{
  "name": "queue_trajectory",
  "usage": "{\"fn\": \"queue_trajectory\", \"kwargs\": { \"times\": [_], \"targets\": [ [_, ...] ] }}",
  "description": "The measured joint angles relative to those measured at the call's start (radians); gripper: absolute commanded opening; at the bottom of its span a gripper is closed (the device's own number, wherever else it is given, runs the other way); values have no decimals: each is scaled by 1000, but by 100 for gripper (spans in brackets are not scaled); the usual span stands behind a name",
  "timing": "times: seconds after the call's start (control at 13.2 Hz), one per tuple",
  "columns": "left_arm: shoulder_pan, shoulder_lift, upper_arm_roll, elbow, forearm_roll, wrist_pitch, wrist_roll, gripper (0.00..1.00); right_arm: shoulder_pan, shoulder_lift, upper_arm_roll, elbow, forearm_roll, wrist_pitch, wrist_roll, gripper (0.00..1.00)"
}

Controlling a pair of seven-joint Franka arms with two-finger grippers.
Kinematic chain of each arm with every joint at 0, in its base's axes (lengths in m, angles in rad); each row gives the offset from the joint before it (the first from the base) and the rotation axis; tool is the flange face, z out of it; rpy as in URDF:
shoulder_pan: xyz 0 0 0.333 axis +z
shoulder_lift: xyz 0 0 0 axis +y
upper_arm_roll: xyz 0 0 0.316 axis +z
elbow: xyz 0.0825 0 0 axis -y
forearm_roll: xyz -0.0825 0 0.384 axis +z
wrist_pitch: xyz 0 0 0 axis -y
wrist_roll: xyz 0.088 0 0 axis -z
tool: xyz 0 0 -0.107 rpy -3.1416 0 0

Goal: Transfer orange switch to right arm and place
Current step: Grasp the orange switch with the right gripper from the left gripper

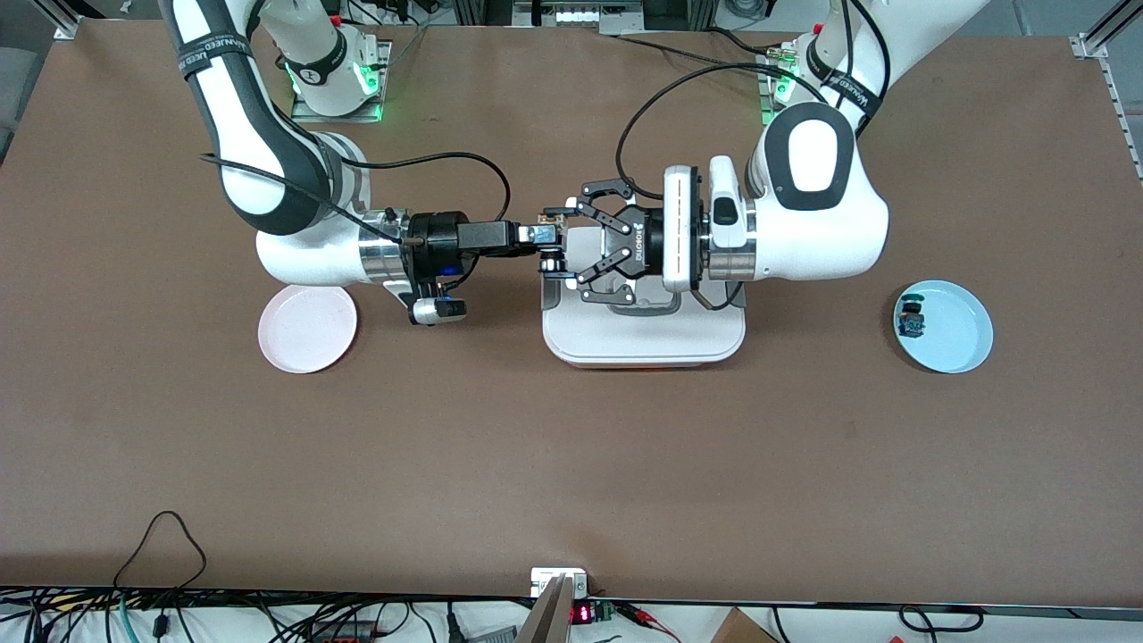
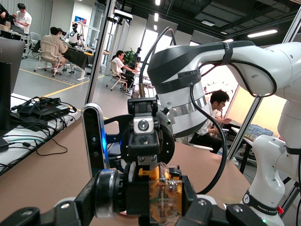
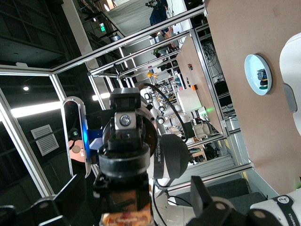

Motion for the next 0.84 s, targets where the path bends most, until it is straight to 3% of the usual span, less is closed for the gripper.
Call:
{"fn": "queue_trajectory", "kwargs": {
  "times": [0.84],
  "targets": [
    [2,1,-1,-1,-1,8,-1,27,-2,0,-7,0,0,-1,-6,94]
  ]
}}
